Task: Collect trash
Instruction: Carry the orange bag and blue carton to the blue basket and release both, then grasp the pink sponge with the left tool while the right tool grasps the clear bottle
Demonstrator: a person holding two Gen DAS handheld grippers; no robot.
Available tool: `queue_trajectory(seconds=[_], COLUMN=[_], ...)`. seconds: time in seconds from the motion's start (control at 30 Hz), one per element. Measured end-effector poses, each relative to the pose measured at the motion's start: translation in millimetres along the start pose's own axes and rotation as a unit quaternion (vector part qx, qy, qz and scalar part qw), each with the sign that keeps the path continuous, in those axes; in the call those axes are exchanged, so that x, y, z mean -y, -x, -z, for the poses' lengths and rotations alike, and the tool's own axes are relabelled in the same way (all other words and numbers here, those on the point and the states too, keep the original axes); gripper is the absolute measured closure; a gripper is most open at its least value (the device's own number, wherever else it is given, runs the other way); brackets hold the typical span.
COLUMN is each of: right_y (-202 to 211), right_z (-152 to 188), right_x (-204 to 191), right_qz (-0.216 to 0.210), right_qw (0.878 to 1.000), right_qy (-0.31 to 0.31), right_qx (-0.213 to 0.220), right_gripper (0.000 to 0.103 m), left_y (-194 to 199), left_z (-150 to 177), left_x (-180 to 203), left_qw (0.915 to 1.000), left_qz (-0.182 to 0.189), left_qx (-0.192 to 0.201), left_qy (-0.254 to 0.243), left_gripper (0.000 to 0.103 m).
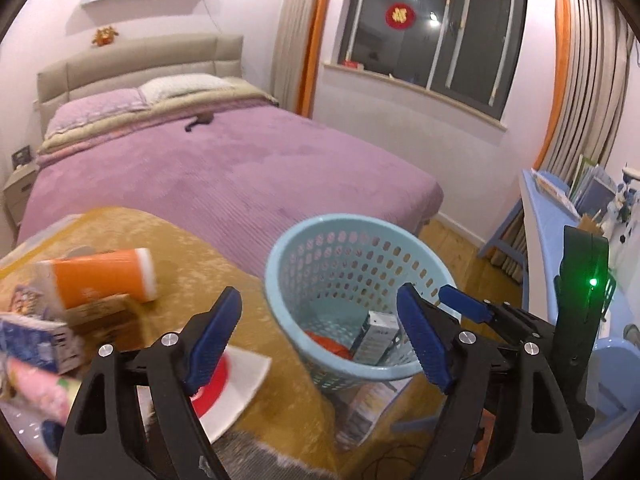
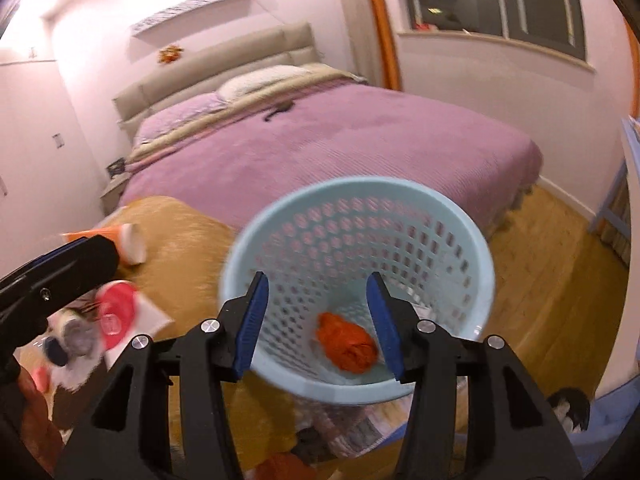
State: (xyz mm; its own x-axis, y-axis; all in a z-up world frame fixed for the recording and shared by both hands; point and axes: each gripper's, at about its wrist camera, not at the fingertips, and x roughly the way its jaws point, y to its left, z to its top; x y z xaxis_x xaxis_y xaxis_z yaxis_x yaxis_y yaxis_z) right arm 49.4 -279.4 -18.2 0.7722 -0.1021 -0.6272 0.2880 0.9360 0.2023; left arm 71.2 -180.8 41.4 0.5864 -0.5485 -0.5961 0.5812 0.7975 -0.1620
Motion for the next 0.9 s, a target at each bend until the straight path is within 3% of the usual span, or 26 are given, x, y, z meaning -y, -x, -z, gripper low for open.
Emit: queue_trajectory(seconds=[0.27, 0.47, 0.57, 0.7, 0.9], right_y=[39, 43, 36, 27, 21], right_z=[1, 17, 23, 33, 48], right_x=[-68, -109, -123, -139, -187], right_qz=[-0.061, -0.083, -0.091, -0.120, -0.165], right_qw=[0.994, 0.986, 0.985, 0.982, 0.970], right_qy=[0.072, 0.128, 0.136, 0.142, 0.181], right_qx=[0.053, 0.063, 0.047, 0.023, 0.003], right_gripper=[0.051, 0.046, 0.046, 0.046, 0.046], left_y=[80, 139, 160, 179, 180], left_z=[12, 53, 75, 114, 151], left_x=[-37, -94, -124, -171, -219], left_qw=[0.9975, 0.9879, 0.9792, 0.9616, 0.9504], left_qz=[-0.037, -0.117, -0.161, -0.229, -0.224], left_qx=[0.053, 0.066, 0.063, 0.037, -0.008], left_qy=[0.029, 0.077, 0.106, 0.146, 0.216], left_gripper=[0.025, 0.023, 0.021, 0.021, 0.021])
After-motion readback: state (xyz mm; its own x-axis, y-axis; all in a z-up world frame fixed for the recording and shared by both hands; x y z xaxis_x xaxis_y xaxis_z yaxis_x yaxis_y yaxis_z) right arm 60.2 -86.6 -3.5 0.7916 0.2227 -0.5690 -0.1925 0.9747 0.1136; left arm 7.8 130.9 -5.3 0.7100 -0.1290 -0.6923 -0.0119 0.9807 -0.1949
